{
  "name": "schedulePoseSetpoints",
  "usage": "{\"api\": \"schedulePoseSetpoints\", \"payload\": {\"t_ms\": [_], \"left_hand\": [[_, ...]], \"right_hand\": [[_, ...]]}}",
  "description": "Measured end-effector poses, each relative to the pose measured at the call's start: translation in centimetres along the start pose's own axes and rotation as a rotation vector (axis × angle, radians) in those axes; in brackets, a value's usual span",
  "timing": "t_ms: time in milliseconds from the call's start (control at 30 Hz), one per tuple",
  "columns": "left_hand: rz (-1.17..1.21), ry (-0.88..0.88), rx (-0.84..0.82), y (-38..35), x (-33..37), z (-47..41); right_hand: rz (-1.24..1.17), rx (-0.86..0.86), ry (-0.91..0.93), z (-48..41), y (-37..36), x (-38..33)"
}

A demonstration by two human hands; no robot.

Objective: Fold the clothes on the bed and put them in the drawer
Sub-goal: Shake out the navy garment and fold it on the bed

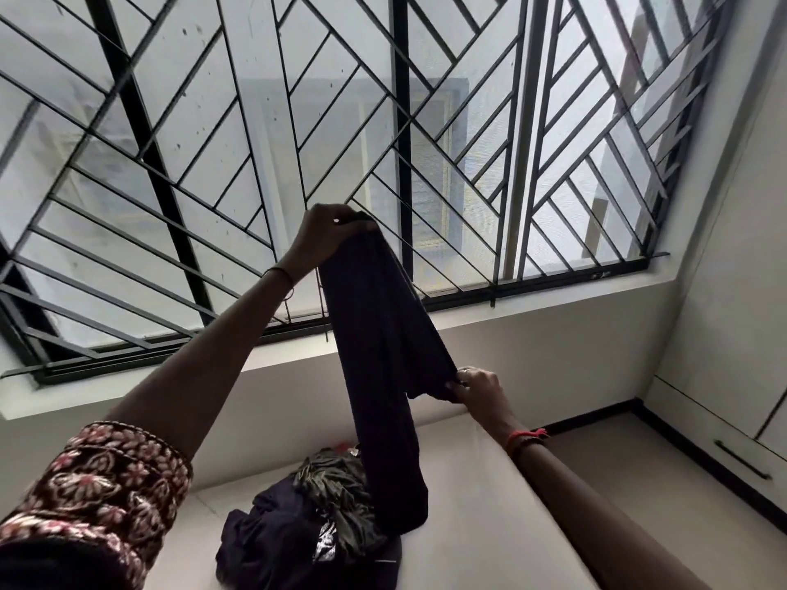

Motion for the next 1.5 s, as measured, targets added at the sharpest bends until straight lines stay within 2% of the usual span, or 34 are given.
{"api": "schedulePoseSetpoints", "payload": {"t_ms": [133, 300, 467, 600, 667, 800, 867, 933, 1000, 1133, 1233, 1333, 1400, 1500], "left_hand": [[-0.101, 0.034, -0.058, 2.1, -3.6, 1.3], [-0.123, 0.062, -0.209, 2.9, -6.5, 4.1], [-0.043, 0.102, -0.231, 2.1, -8.8, 6.6], [0.035, 0.021, -0.282, 0.7, -9.1, 8.3], [0.006, 0.014, -0.371, 0.0, -9.8, 8.8], [-0.026, 0.059, -0.69, -2.2, -10.7, 10.2], [-0.01, 0.054, -0.836, -3.1, -10.0, 10.9], [0.025, 0.053, -0.93, -4.0, -9.1, 11.4], [0.064, 0.076, -0.949, -4.8, -8.5, 11.5], [0.103, 0.179, -0.952, -6.9, -7.3, 11.2], [-0.031, 0.241, -0.958, -9.6, -6.9, 10.7], [-0.213, 0.261, -0.962, -13.4, -7.5, 11.0], [-0.273, 0.343, -0.952, -16.2, -8.6, 11.9], [-0.29, 0.423, -0.83, -19.2, -9.9, 12.4]], "right_hand": [[0.026, -0.005, 0.036, -1.2, 3.3, 2.1], [0.012, -0.051, 0.07, -3.0, 7.7, 2.8], [-0.004, -0.112, 0.056, -3.5, 10.0, 3.1], [-0.026, -0.068, -0.004, -2.3, 11.3, 3.2], [-0.002, -0.042, -0.035, -1.5, 11.9, 3.6], [0.093, 0.019, -0.101, 0.8, 12.8, 5.4], [0.127, -0.012, -0.149, 1.8, 13.2, 6.4], [0.014, -0.072, -0.28, 2.6, 13.7, 7.5], [-0.138, -0.096, -0.481, 3.2, 14.4, 8.6], [-0.595, -0.061, -0.819, 4.2, 14.8, 11.1], [-0.79, -0.025, -0.92, 4.0, 13.7, 13.3], [-0.89, 0.063, -0.937, 3.2, 11.6, 15.4], [-0.953, 0.103, -0.975, 2.4, 10.1, 17.0], [-1.038, 0.204, -1.03, 0.6, 8.3, 19.0]]}}
Point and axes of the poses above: each hand's wrist, its own z-axis away from the middle knuckle, its own y-axis out of the back of the hand, x = y × z, the point moved 3 cm from there along -z, towards the middle knuckle, and after that the axes turned 7 degrees about x, right-handed, at the moved point
